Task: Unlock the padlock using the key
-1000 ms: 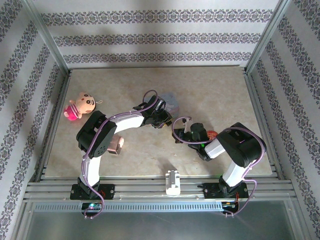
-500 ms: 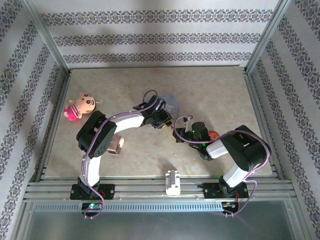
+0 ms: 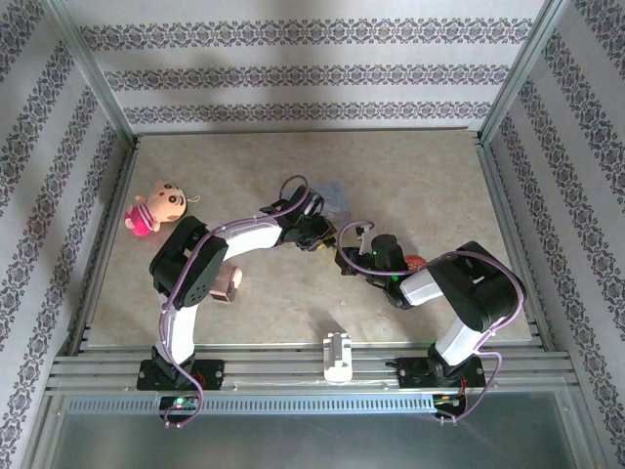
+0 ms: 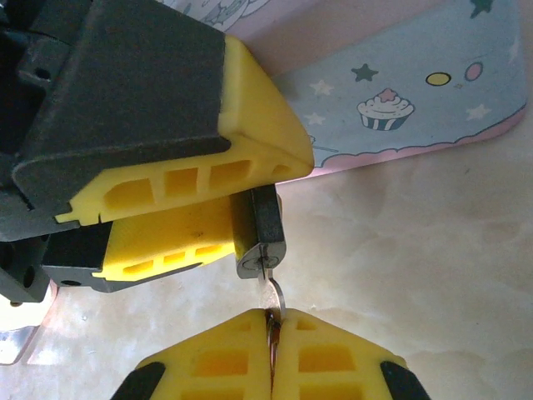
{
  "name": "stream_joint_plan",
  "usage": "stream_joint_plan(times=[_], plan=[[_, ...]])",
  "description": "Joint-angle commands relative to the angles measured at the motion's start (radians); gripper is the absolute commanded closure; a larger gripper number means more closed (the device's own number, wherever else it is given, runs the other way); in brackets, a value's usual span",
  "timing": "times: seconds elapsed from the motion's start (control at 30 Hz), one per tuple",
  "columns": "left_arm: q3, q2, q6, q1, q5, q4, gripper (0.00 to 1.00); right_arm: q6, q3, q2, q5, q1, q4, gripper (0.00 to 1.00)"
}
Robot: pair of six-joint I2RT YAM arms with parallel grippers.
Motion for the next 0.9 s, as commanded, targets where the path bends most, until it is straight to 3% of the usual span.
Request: stream_joint_plan(times=[0.0, 0.87], plan=[[-0.018, 0.051, -0.083, -0.015, 0.152, -0.129, 0.91, 0.01, 0.04, 0.006, 0.015, 0.003, 0.06, 1.0], [-0.058, 0.049, -0.095, -0.01, 0.175, -0.066, 0.91, 0.033, 0.054, 0.031, 0.04, 0.006, 0.081, 1.0]])
